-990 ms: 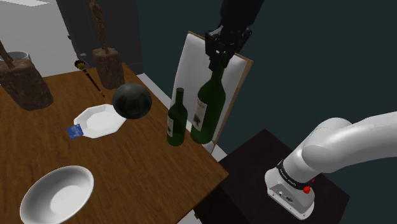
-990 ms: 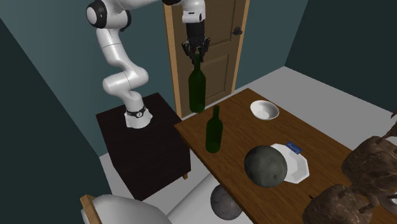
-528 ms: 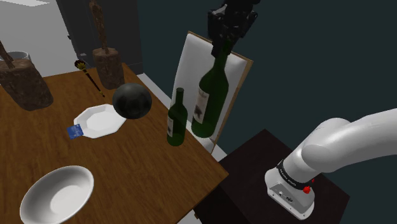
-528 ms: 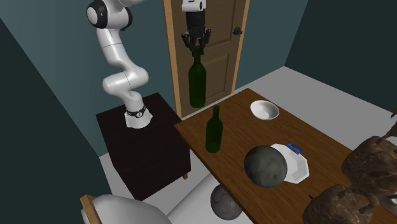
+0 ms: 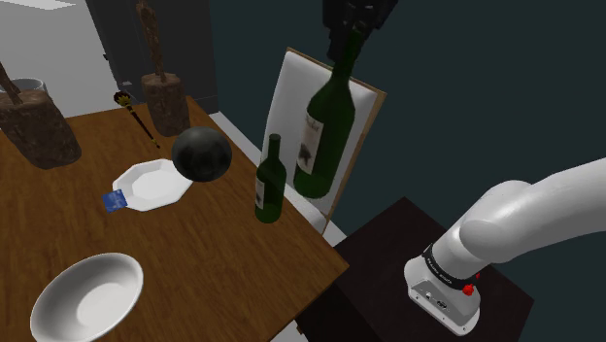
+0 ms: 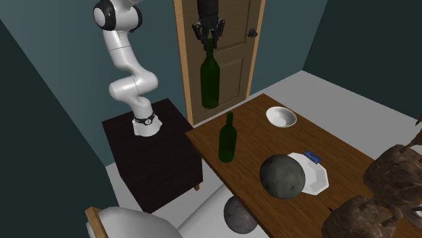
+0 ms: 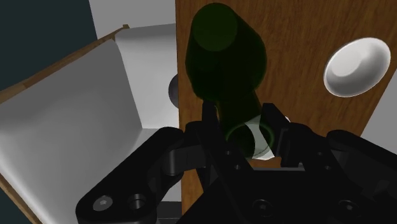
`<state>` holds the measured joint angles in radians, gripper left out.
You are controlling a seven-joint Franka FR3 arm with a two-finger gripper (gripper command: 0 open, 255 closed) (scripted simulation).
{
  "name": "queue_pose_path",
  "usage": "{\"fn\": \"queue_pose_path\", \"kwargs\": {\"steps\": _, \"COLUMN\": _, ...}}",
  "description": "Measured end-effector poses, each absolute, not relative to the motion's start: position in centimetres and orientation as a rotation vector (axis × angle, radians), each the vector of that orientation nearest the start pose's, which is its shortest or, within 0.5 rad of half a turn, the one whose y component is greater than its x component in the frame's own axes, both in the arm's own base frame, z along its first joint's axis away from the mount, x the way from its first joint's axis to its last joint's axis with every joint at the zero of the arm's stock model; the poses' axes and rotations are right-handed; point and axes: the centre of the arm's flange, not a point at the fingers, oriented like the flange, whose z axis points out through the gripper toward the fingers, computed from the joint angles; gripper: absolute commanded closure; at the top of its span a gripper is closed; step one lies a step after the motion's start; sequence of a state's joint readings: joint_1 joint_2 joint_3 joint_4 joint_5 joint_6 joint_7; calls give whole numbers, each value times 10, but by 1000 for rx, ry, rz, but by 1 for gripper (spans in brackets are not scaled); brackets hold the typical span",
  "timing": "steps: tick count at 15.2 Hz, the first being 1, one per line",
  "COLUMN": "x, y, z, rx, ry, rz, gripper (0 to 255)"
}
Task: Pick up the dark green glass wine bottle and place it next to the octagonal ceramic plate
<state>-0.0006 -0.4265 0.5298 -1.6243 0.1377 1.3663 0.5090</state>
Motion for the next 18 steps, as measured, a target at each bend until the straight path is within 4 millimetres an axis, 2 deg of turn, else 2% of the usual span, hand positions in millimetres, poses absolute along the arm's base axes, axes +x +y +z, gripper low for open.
{"fn": "queue_pose_path", "kwargs": {"steps": 18, "x": 301, "y": 281, "z": 844, "rx": -3149, "ry": -46, "rz": -213, "gripper": 255}}
